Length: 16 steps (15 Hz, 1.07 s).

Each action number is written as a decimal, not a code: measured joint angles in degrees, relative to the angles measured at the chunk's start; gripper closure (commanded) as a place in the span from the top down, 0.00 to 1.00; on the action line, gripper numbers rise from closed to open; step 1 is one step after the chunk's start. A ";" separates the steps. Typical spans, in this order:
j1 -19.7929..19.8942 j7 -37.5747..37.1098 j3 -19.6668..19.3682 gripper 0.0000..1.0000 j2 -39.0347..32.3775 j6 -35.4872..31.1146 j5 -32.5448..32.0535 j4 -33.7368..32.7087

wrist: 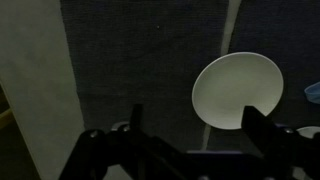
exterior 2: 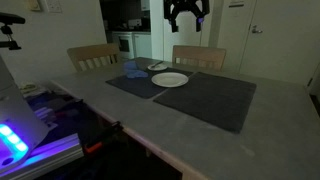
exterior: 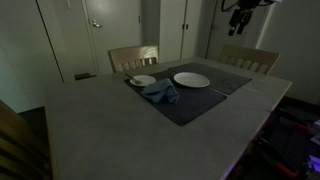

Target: Pick the cloth and wipe the plate

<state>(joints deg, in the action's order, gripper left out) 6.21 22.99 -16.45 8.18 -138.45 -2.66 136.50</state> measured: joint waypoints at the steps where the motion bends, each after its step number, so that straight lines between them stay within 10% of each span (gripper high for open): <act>1: 0.00 0.00 0.00 1.00 0.00 0.00 0.00 0.00; 16: -4.10 1.38 8.55 1.00 -6.51 -0.10 7.63 -1.38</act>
<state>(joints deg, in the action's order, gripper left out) 2.10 24.37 -7.89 1.67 -138.55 4.97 135.12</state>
